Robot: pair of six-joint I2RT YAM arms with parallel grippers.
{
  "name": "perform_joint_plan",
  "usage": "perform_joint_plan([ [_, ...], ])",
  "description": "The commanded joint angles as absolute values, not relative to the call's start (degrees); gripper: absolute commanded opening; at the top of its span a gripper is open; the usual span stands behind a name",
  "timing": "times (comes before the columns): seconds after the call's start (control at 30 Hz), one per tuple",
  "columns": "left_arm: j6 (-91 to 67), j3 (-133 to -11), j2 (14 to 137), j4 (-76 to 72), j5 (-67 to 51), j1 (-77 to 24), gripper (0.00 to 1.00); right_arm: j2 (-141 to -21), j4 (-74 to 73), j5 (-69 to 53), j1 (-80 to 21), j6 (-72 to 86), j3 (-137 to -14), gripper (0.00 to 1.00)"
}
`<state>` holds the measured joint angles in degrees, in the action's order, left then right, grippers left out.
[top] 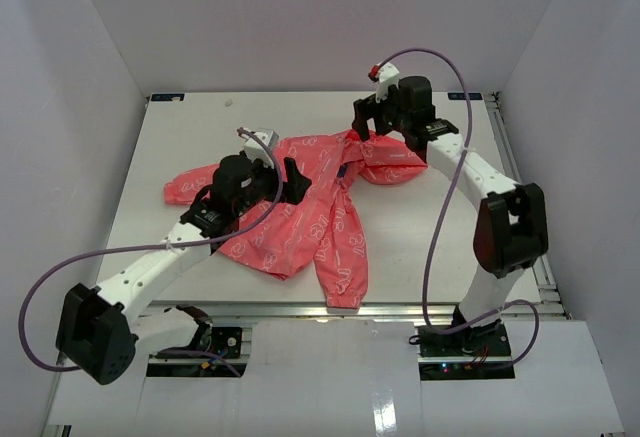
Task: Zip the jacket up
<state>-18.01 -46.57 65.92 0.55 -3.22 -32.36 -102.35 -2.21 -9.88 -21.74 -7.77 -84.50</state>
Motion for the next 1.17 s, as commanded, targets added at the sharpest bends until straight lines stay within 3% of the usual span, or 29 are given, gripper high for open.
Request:
perform_joint_plan([
  [0.0, -20.4, -46.4, 59.8, 2.5, -9.5, -32.7, 0.98, -89.2, -7.2, -2.5, -26.0, 3.6, -77.5, 0.90],
  [0.17, -21.9, -41.2, 53.4, -3.2, -11.1, -36.5, 0.98, -76.9, -13.9, -7.0, -31.5, 8.2, -69.4, 0.90],
  [0.3, -21.1, -34.7, 46.0, -10.8, -12.1, -41.0, 0.98, -62.5, -12.3, 0.7, -41.4, 11.7, -57.1, 0.90],
  [0.53, -19.6, -27.0, 41.5, -17.9, -13.2, -44.2, 0.98, -45.0, -6.9, 3.5, -43.3, 15.5, -43.4, 0.90],
  [1.13, -17.2, -28.7, 42.0, -14.2, -11.3, -45.5, 0.98, -39.2, -8.2, 7.9, -43.3, 14.6, -42.1, 0.90],
])
